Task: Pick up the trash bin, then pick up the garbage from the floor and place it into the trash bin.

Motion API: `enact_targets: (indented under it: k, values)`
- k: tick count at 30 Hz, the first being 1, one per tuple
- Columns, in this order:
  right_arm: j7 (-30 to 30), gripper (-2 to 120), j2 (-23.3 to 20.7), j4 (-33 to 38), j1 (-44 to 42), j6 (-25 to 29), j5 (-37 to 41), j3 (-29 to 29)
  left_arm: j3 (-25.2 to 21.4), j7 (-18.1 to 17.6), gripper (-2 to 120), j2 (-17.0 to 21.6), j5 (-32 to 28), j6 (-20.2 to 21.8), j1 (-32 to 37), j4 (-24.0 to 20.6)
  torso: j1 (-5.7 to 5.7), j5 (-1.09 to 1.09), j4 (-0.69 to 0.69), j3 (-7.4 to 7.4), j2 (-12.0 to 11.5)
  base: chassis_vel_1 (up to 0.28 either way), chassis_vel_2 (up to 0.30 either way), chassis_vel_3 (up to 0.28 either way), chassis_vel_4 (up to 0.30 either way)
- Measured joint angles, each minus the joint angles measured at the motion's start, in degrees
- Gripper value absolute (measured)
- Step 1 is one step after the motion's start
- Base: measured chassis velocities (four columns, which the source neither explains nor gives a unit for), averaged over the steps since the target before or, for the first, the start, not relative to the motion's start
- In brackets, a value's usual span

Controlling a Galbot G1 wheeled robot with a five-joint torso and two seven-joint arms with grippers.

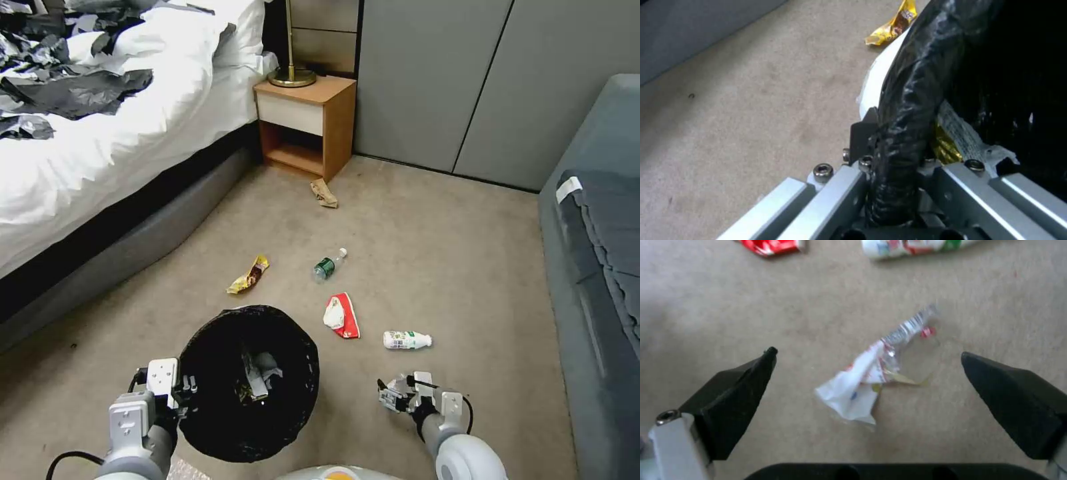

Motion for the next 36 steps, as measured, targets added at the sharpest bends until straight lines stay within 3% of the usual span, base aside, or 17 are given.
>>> enact_targets:
  k: [17, 22, 26, 34, 35, 36]
  values:
    - [-3.6, 99, 2.1, -12.0, 3.1, 5.3, -1.7, 1.5, 0.1, 0.0, 0, -0.1, 0.8, -0.2, 0.5, -0.1, 0.0, 0.0, 0.0, 0.0, 0.0, 0.0, 0.0, 0.0, 0.0]
    - [-5.2, 86, 2.5, -13.5, 3.8, 6.9, -2.5, 1.9, 0.2, 0.0, 0, -0.2, 1.1, -0.3, 0.6, -0.1, 0.0, -0.03, -0.01, 0.0, 0.0, 0.0, 0.0, 0.0, 0.0]
    - [-6.2, 66, 2.9, -14.3, 4.5, 7.5, -3.4, 1.5, 0.3, 0.1, 0, -0.3, 1.3, -0.4, 0.8, -0.1, 0.0, -0.02, -0.01, 0.0, 0.0, 0.0, 0.0, 0.0, 0.0]
    - [-6.6, 43, 3.3, -15.7, 5.4, 8.5, -5.2, 0.7, 0.2, 0.2, 0, -0.4, 1.4, -0.6, 1.1, -0.2, 0.0, -0.06, -0.03, 0.0, 0.0, 0.0, 0.0, 0.0, 0.0]
    - [-6.9, 36, 3.6, -16.1, 5.6, 8.8, -5.7, 0.5, 0.2, 0.2, 0, -0.4, 1.5, -0.7, 1.1, -0.2, 0.0, 0.02, -0.01, 0.0, 0.0, 0.0, 0.0, 0.0, 0.0]
    - [-7.0, 31, 3.7, -16.5, 5.7, 9.0, -6.1, 0.4, 0.2, 0.2, 0, -0.4, 1.5, -0.8, 1.1, -0.3, 0.0, -0.03, -0.02, 0.0, 0.0, 0.0, 0.0, 0.0, 0.0]
